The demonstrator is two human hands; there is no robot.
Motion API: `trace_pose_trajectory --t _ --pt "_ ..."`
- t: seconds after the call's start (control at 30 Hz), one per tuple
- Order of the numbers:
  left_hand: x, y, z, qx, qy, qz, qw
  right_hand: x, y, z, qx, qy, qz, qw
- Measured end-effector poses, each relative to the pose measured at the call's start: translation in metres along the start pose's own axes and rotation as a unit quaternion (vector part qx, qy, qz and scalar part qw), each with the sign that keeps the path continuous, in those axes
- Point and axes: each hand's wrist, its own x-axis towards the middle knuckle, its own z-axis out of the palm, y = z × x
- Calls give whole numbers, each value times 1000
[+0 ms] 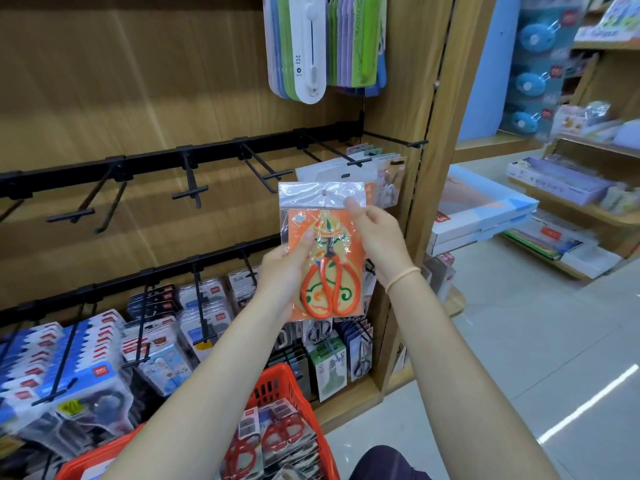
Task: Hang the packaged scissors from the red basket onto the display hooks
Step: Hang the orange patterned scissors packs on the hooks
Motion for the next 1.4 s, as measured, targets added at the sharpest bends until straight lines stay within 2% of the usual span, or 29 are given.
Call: trace_pose_trajectory --t 0.3,0.5,0.9,1.0,1.07,1.1,1.2,1.23,1.4 --pt "25 17 11 38 -7 49 998 20 -10 -8 39 70 12 997" --pt "33 18 17 41 -9 55 998 32 -7 -10 68 73 20 995" --pt "39 10 15 73 1 68 995 42 1 -6 34 86 8 996" --pt "41 6 14 112 8 100 989 41 6 -5 11 108 -20 994" --pt "39 5 12 185 27 169 968 38 11 -4 -22 138 -87 986" --pt "39 4 11 252 41 217 942 36 15 -4 -53 145 -127 980" --pt "42 -1 7 454 42 331 826 31 27 -2 -150 112 -196 963" --pt "45 1 6 485 36 334 808 32 31 -2 -162 98 -195 962" --pt "66 20 6 493 3 256 832 45 36 -2 -190 59 -165 966"
